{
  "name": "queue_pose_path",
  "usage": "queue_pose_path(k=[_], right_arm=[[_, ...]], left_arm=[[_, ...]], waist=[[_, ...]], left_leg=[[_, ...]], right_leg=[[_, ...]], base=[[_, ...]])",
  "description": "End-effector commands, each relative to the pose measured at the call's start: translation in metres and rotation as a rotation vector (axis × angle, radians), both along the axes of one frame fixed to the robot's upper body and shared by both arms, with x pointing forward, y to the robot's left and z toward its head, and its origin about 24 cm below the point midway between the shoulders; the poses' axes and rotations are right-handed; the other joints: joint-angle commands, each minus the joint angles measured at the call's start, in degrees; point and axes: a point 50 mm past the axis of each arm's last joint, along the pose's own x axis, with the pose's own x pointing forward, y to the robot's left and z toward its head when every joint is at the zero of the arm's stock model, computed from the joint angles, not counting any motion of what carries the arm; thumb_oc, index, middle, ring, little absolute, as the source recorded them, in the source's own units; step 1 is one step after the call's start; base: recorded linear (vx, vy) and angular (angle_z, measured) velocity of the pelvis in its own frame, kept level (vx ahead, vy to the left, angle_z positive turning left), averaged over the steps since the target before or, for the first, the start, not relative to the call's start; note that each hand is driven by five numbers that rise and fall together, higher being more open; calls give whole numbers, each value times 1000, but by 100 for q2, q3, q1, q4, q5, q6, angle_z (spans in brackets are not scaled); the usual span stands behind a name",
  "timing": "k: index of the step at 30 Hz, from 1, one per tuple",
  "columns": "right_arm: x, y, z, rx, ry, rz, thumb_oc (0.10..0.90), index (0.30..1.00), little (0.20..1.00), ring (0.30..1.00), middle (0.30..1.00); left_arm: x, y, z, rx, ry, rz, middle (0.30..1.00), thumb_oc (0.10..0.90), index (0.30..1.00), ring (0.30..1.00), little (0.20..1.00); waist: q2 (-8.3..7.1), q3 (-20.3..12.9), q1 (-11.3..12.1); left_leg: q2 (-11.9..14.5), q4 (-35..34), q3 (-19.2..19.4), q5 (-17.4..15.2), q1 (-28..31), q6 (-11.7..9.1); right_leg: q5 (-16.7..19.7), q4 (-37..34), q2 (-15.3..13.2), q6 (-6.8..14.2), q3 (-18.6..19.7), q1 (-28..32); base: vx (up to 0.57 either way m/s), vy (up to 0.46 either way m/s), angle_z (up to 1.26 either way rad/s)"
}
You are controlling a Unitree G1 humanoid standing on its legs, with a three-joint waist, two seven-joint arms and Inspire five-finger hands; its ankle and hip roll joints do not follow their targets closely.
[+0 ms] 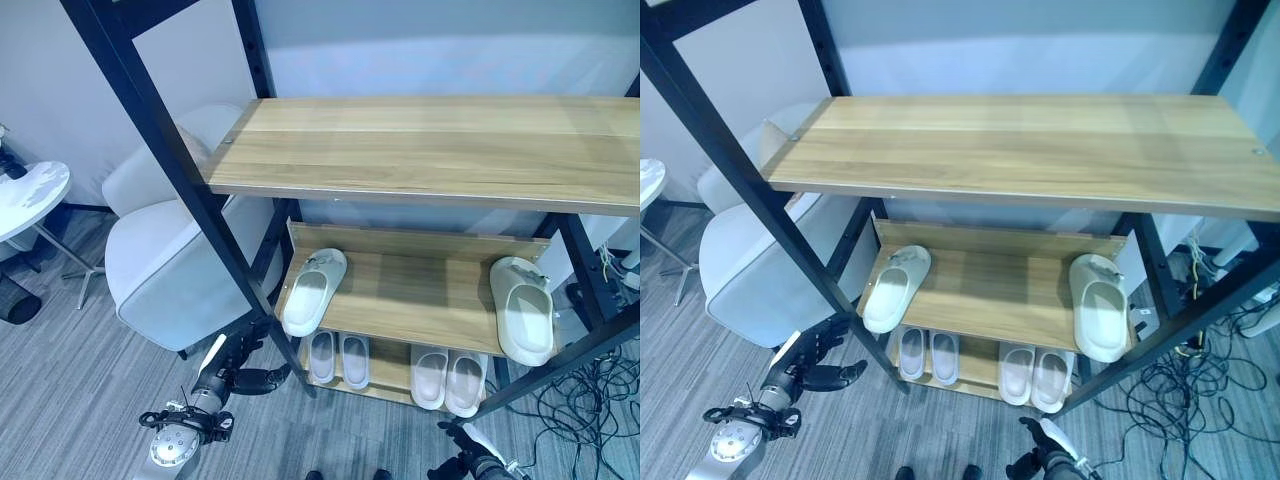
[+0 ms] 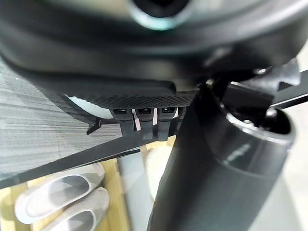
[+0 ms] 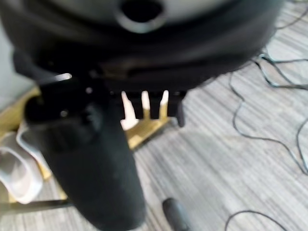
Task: Arrange the slippers neatly on the shoe rack.
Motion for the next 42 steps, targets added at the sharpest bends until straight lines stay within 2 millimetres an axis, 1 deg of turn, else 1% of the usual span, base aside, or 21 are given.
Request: queue_pose_path(k=[1,4,7,10,13,19,21,24,26,28,29,30,32,33,34,36,37,39,40,41,42], right_arm=[[14,9,5,5,-57,44,800,900,900,900,900],[21,12,7,14,-70,59,800,900,900,900,900],[25,12,10,21,-88,66,800,900,900,900,900],[23,8,10,12,-77,56,800,900,900,900,900],[24,6,12,10,-78,55,800,900,900,900,900],[25,5,12,7,-76,66,800,900,900,900,900],[26,6,12,10,-74,77,800,900,900,900,900],[27,7,12,14,-73,83,800,900,900,900,900],[32,8,14,19,-78,95,800,900,900,900,900],[31,8,13,21,-74,97,800,900,900,900,900],[32,6,13,17,-69,102,800,900,900,900,900],[32,7,13,18,-70,102,800,900,900,900,900],[34,6,14,18,-75,103,800,900,900,900,900],[33,5,13,19,-70,96,800,900,900,900,900],[35,4,15,20,-77,99,800,900,900,900,900],[32,2,14,14,-66,95,800,900,900,900,900],[33,2,15,17,-65,101,800,900,900,900,900],[30,1,14,17,-48,107,800,900,900,900,900],[31,1,14,18,-42,114,800,900,900,900,900],[31,0,14,18,-42,113,800,900,900,900,900],[29,1,12,22,-26,116,800,900,900,900,900]], left_arm=[[28,6,74,-84,-380,11,900,800,900,900,900],[30,5,85,-131,-418,7,900,800,900,900,900],[28,8,84,-111,-409,13,900,800,900,900,900],[17,20,71,-78,-339,43,900,800,900,900,900],[12,24,66,-81,-301,37,900,800,900,900,900],[5,22,61,-122,-251,-2,900,800,900,900,900],[-2,21,53,-124,-193,-32,900,800,900,900,900],[-5,21,46,-100,-149,-61,900,800,900,900,900],[-11,26,37,-2,-59,-151,900,800,900,900,900],[-13,29,35,36,-37,-171,900,800,900,900,900],[-17,40,30,132,14,-196,900,800,900,900,900],[-17,40,30,134,13,-196,900,800,900,900,900],[-17,51,24,203,50,-177,900,800,900,900,900],[-19,65,14,277,92,-122,900,800,900,900,900],[-19,71,9,313,112,-94,900,800,900,900,900],[-20,79,0,370,145,-60,900,800,900,900,900],[-23,82,-10,388,185,-38,900,800,900,900,900],[-22,75,-18,364,208,-56,900,800,900,900,900],[-20,67,-19,328,204,-90,900,800,900,900,900],[-19,66,-19,328,204,-90,900,800,900,900,900],[-16,55,-16,272,186,-132,900,800,900,900,900]], waist=[[-393,-433,-70],[-354,-430,-83],[-317,-430,-85],[-202,-412,-56],[-136,-395,-38],[-68,-395,-26],[-49,-408,-36],[-51,-410,-46],[-45,-413,-74],[-53,-425,-73],[-45,-441,-89],[-52,-444,-88],[-57,-451,-101],[-70,-456,-114],[-76,-454,-122],[-90,-455,-139],[-107,-456,-156],[-105,-451,-175],[-103,-446,-187],[-102,-445,-185],[-103,-440,-202]], left_leg=[[-259,-256,-6,284,-380,-105],[-254,-256,18,292,-366,-109],[-262,-256,33,301,-365,-111],[-288,-256,55,316,-346,-105],[-290,-256,61,340,-327,-100],[-297,-256,77,360,-334,-91],[-293,-256,87,365,-326,-89],[-279,-256,89,370,-328,-92],[-259,-256,91,382,-344,-95],[-251,-256,96,382,-348,-97],[-236,-256,105,390,-359,-103],[-237,-256,105,391,-361,-103],[-228,-256,105,394,-372,-101],[-222,-256,107,408,-388,-105],[-224,-256,104,414,-397,-105],[-224,-256,109,417,-408,-106],[-226,-256,111,418,-407,-104],[-222,-256,109,415,-408,-100],[-222,-256,114,404,-401,-96],[-221,-256,114,403,-400,-96],[-220,-256,124,389,-387,-92]], right_leg=[[-316,71,-246,732,-125,120],[-290,71,-268,732,-100,93],[-276,71,-287,731,-93,80],[-249,71,-313,723,-96,75],[-235,71,-311,716,-105,79],[-234,71,-300,707,-113,79],[-229,71,-296,700,-113,83],[-226,71,-290,697,-111,89],[-222,71,-263,699,-104,82],[-220,71,-262,703,-102,76],[-214,71,-260,710,-101,71],[-214,71,-260,710,-101,68],[-204,71,-256,710,-93,53],[-194,74,-263,713,-103,40],[-188,76,-266,715,-106,28],[-182,80,-272,715,-107,23],[-182,84,-270,713,-108,18],[-181,92,-278,713,-109,15],[-183,95,-278,715,-115,15],[-183,95,-277,715,-115,16],[-177,98,-282,718,-133,19]], base=[[0,0,0],[-23,-24,-1],[-9,-7,-1],[-10,1,-1],[0,0,0],[-5,0,0],[0,0,0],[-11,-12,-5],[-21,-30,-6],[-6,-19,-8],[-1,-12,-15],[-2,-15,-11],[0,-4,-2],[0,0,0],[0,0,0],[0,0,0],[0,0,0],[0,0,0],[5,19,4],[0,0,0],[0,0,0]])
